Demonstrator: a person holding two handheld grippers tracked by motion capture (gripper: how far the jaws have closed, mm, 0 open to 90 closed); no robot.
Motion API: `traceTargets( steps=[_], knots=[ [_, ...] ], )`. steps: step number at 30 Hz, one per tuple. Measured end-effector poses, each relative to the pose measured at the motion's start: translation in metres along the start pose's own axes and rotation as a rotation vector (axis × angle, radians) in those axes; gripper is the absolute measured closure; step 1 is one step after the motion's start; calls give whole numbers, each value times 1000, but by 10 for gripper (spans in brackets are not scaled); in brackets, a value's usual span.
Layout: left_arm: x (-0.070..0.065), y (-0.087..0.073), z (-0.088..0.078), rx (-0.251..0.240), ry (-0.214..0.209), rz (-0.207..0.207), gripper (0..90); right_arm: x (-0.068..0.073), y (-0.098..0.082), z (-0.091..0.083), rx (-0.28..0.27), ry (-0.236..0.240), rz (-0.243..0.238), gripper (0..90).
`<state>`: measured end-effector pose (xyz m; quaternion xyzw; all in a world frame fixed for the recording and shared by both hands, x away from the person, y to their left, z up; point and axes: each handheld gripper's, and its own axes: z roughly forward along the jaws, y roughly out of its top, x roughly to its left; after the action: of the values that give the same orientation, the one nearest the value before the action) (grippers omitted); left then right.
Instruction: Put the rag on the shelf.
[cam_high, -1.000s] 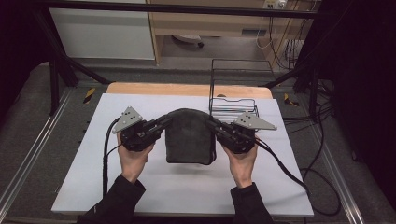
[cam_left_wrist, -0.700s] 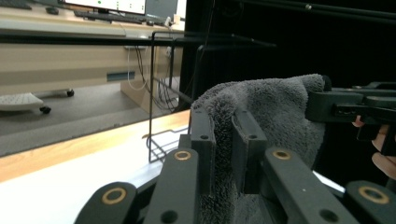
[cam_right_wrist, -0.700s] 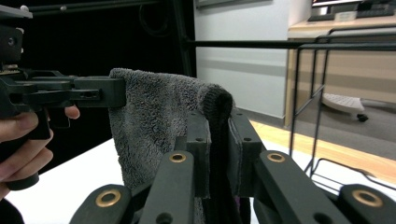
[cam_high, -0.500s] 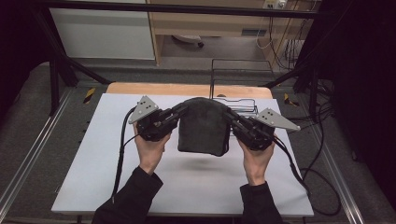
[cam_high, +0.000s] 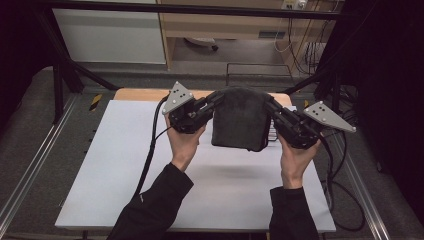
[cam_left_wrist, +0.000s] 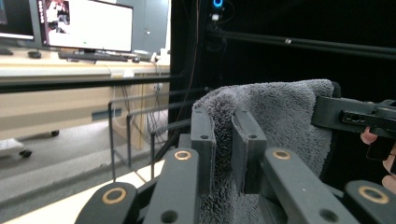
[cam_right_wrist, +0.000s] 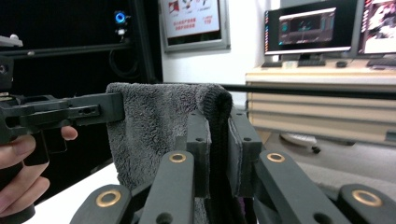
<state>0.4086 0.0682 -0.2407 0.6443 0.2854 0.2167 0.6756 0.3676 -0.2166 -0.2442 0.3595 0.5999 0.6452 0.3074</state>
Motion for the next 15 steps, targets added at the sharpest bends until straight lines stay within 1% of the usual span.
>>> traceTargets(
  steps=[3,6,8,13,15],
  knots=[
    [0,7,7,-12,-6,-8,801,-5,8,-1,-15,-12,-5,815],
    [1,16,13,-26,-15,-9,802,-8,19,-2,-29,-27,-20,815],
    [1,22,18,-35,-18,-17,801,-11,25,-1,-43,-34,-20,815],
    [0,40,29,-56,-6,-4,801,-16,44,4,-63,-49,-32,815],
    [0,48,34,-62,-6,-6,801,-19,52,6,-70,-54,-38,816]
  ],
)
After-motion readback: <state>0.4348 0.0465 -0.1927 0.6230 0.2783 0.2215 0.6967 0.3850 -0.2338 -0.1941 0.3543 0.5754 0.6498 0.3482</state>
